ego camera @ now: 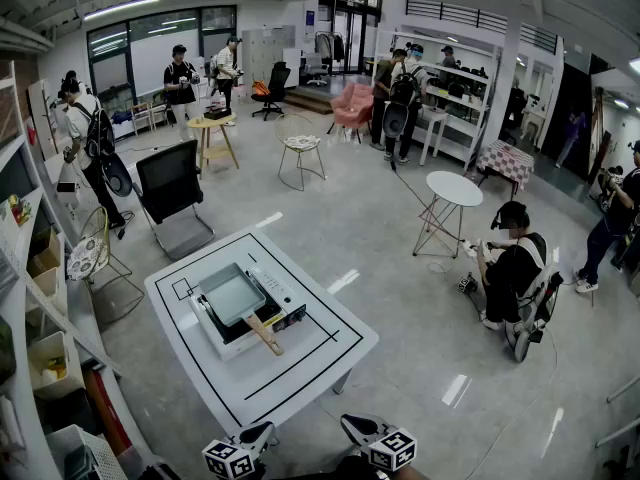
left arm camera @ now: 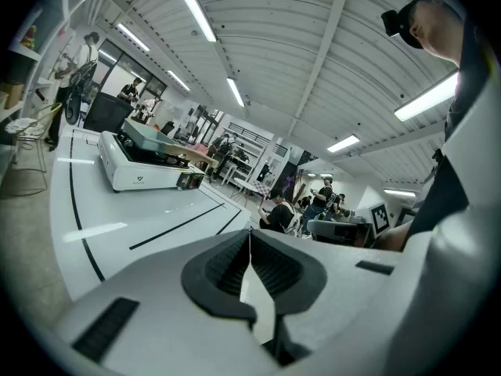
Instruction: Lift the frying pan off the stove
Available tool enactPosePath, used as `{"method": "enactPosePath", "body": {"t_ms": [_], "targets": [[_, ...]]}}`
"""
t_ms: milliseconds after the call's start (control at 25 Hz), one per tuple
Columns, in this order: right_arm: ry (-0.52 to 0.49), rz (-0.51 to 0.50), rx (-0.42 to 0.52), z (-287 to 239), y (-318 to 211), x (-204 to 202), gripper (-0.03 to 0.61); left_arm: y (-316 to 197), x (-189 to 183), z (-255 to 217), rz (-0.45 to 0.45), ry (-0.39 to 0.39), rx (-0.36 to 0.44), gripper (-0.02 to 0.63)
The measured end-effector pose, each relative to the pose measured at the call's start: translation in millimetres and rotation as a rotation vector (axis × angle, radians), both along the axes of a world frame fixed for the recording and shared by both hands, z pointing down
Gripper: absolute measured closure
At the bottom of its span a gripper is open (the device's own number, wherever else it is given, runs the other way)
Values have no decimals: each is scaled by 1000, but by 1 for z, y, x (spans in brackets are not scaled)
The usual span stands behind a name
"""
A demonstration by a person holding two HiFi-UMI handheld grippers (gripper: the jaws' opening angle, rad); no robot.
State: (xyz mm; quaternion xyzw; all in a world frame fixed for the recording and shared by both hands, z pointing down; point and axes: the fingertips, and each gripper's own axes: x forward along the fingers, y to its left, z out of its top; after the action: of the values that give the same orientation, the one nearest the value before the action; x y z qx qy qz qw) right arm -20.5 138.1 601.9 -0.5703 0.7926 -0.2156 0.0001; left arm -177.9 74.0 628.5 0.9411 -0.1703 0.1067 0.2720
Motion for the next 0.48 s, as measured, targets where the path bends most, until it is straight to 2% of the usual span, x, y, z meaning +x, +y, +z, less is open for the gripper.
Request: {"method": "enactPosePath", "body": {"t_ms": [480], "targets": [[10,8,8,2,-6,-9,554,-4,-7,-3,7,1,-4,601]]}}
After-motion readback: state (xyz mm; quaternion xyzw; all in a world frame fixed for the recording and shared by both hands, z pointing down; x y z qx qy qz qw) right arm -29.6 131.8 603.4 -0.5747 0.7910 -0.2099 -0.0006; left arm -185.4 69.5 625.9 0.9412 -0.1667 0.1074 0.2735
